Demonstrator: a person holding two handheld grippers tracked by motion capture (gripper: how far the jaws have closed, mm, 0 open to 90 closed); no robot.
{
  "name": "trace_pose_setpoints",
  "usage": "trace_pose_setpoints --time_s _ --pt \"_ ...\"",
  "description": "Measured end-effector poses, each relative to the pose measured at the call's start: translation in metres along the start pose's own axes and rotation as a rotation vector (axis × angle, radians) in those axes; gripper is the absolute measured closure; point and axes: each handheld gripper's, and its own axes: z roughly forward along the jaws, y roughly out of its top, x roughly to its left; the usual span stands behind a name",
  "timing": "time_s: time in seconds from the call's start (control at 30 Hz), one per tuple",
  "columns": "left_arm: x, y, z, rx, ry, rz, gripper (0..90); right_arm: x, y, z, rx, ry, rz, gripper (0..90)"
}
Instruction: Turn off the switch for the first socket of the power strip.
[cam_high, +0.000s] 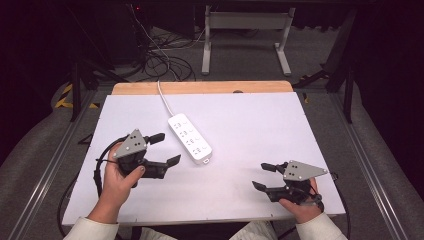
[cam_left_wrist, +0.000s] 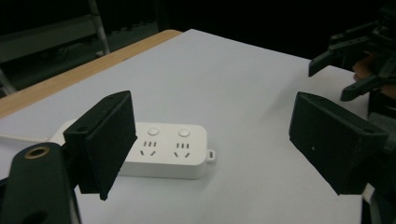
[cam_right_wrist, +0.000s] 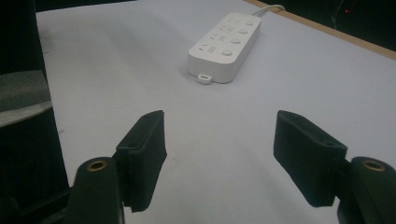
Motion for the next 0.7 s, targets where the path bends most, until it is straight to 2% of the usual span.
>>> trace_pose_setpoints --time_s 0.1,0.2,0.4,0.5,0.6,0.7 --pt "-0.002 -0.011 -0.005 0.000 0.008 0.014 13.5 0.000 0.000 0.000 -0.001 -0.001 0.004 35.1" --pt "-0.004 -0.023 -0.009 -0.003 0.035 0.035 12.5 -0.001 0.000 0.000 -0.003 -0.002 0.003 35.1" --pt "-0.007 -0.047 -0.011 0.040 0.058 0.041 12.6 -0.002 -0.001 0.000 -0.010 -0.007 0.004 34.2" --pt "-0.007 -0.058 -0.012 0.040 0.057 0.025 12.6 -0.003 -0.003 0.000 -0.012 -0.008 0.009 34.2" --pt "-0.003 -0.071 -0.011 0.021 0.011 -0.057 12.6 -0.004 -0.003 0.000 -0.014 -0.006 0.011 34.2" --pt "0.000 -0.081 -0.010 0.030 0.024 -0.058 12.5 -0.005 -0.004 0.001 -0.014 -0.006 0.010 34.2"
